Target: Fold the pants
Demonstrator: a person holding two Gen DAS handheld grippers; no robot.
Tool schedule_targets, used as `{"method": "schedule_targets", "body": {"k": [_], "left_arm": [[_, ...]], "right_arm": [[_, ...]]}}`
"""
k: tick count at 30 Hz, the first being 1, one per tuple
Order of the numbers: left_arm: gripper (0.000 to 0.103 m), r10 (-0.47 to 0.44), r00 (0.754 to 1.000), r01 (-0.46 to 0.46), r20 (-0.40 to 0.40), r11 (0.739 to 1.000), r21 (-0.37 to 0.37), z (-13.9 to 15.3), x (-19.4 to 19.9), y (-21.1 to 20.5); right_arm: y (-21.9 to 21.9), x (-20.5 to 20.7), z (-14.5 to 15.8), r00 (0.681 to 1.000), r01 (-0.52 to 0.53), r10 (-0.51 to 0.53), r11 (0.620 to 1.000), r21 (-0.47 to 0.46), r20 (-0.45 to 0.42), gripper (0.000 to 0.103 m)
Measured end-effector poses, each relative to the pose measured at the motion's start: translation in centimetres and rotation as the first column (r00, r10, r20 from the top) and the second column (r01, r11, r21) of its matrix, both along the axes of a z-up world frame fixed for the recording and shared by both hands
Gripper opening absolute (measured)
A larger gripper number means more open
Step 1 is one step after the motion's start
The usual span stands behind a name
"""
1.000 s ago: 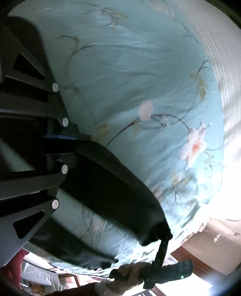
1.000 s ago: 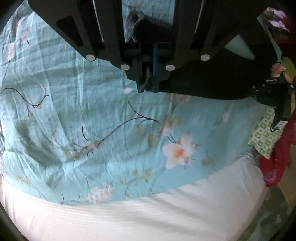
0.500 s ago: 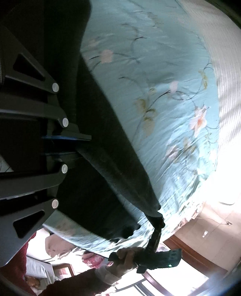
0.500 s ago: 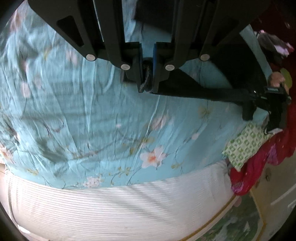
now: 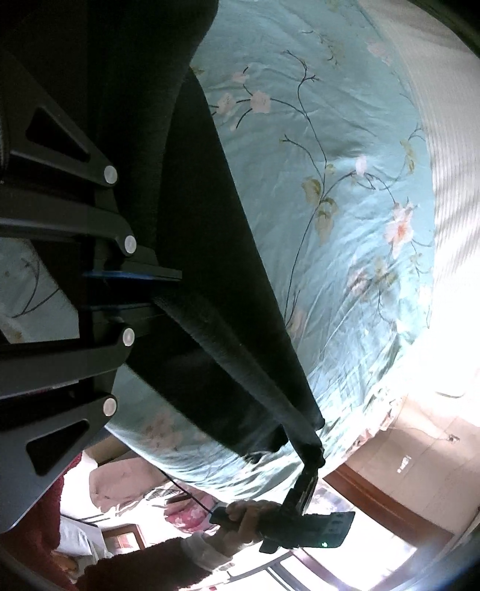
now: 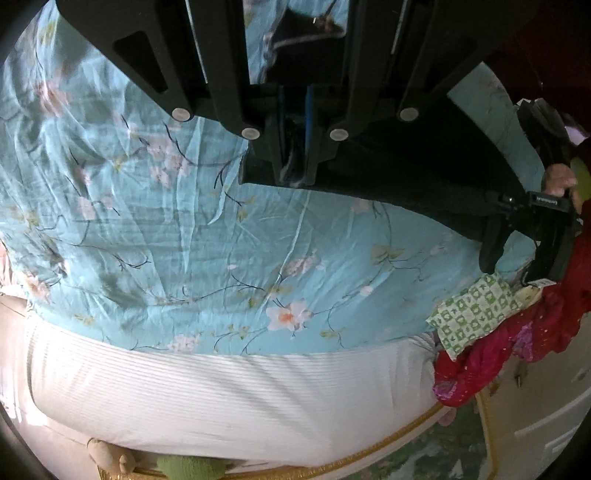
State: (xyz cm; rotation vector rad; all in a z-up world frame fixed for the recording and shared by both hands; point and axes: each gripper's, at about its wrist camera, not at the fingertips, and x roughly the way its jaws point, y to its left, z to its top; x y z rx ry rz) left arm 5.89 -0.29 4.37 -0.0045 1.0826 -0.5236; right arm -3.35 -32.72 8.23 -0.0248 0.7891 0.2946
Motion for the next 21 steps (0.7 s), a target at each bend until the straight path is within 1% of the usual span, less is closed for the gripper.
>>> {"method": "schedule_targets", "body": {"k": [4, 8, 11, 15, 17, 19, 20, 21], "left_arm": [[0.007, -0.012, 1.0, 0.012, 0.006, 1.0, 0.018, -0.6, -1.2, -0.7], [0.007, -0.025, 1.0, 0.025, 0.016, 1.0, 0.012, -0.6, -2.0, -0.7], [0.007, -0.022, 1.0, 0.022, -0.012, 1.0, -0.007, -1.5, -2.3, -0.7], [0.008, -0.023, 0.999, 0.024, -0.05, 1.0, 0.009, -3.8, -2.7, -1.4], [0.009, -0.012, 0.998, 0.013, -0.065, 1.0, 0.016, -4.8, -2.7, -1.7], [0.01, -0.003, 0.998, 0.003, -0.065, 1.0, 0.0, -5.0, -2.7, -1.6], [0.013, 0.006, 0.997, -0.007, -0.073, 1.0, -0.016, -5.0, -2.6, -1.4], [0.016, 0.014, 0.997, -0.016, -0.081, 0.999, -0.029, -5.1, -2.5, -1.2]], "right_arm": [[-0.3, -1.6, -1.0, 1.0, 0.021, -0.021, 1.0, -0.006, -0.011, 0.008], [0.3, -3.4, -0.5, 0.999, 0.036, -0.035, 0.999, -0.015, 0.021, 0.008], [0.4, -3.7, -1.2, 0.999, 0.044, -0.044, 0.999, -0.032, -0.008, 0.008], [-0.3, -3.7, -3.7, 0.995, 0.075, -0.077, 0.996, -0.041, -0.064, 0.008], [-0.2, -3.7, -4.4, 0.994, 0.08, -0.083, 0.996, -0.045, -0.077, 0.008], [-0.3, -3.8, -4.6, 0.992, 0.086, -0.089, 0.996, -0.029, -0.092, 0.008], [-0.5, -3.8, -4.6, 0.99, 0.097, -0.097, 0.995, -0.011, -0.102, 0.009], [-0.8, -3.9, -4.4, 0.989, 0.107, -0.106, 0.994, 0.007, -0.106, 0.011]]}}
